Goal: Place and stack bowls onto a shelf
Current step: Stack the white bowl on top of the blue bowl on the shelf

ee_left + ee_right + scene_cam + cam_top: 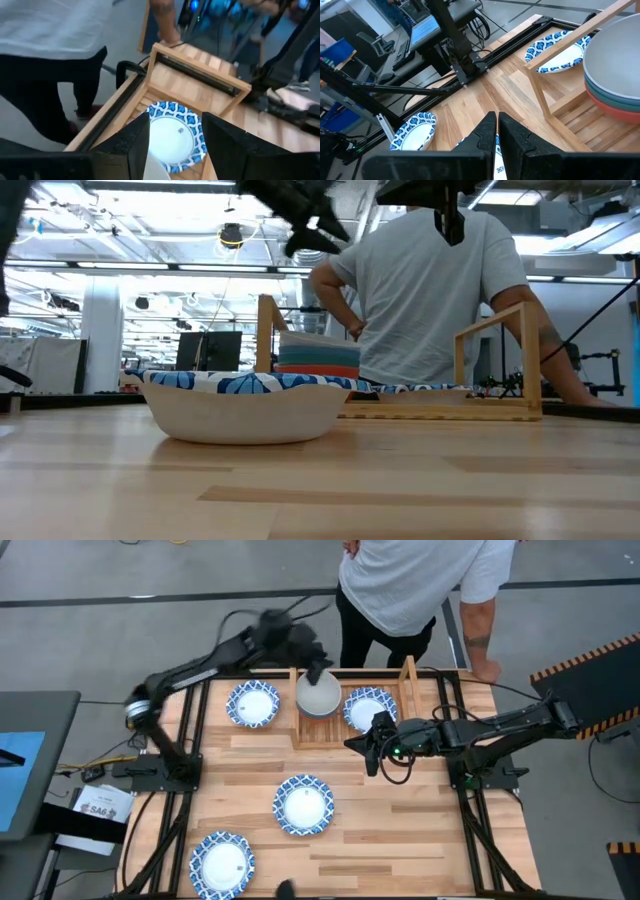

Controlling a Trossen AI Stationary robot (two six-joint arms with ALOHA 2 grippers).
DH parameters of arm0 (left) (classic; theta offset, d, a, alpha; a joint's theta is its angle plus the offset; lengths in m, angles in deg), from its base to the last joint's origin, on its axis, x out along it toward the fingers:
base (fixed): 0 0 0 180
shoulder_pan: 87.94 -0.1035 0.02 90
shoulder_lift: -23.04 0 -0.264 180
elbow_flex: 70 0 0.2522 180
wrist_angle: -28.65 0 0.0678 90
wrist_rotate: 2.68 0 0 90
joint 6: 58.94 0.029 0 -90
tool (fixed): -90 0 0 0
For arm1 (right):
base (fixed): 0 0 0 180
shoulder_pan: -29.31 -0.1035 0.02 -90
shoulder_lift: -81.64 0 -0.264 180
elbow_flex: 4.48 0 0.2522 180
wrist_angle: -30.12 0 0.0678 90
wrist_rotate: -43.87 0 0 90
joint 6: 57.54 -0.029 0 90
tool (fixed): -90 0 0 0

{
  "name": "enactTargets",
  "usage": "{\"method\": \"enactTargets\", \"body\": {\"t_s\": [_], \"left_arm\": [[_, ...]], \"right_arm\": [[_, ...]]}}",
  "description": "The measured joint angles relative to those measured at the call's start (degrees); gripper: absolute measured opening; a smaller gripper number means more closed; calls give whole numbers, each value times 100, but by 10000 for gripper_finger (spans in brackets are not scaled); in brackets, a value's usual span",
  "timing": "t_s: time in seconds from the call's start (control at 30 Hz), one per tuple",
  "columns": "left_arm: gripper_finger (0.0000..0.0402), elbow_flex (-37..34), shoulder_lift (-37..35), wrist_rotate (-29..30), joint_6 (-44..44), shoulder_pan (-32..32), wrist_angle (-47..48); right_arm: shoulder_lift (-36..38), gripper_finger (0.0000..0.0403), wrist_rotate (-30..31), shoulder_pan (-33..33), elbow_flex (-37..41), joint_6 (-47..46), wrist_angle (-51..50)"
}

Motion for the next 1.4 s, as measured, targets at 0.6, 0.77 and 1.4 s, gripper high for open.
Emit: {"method": "enactTargets", "body": {"t_s": [0.6, 0.77, 1.4], "left_arm": [[164, -5087, -5290, 767, -933, 533, -3509], [164, -5092, -5750, 800, -931, 580, -3137], [164, -5092, -5926, 592, -1197, 576, -2918]], "right_arm": [[-1775, 18, -441, 1942, -1094, -261, 1156], [-2706, 17, -444, 2405, -1702, -541, 1136], [-4829, 17, -227, 3126, -4209, -883, -930]]}}
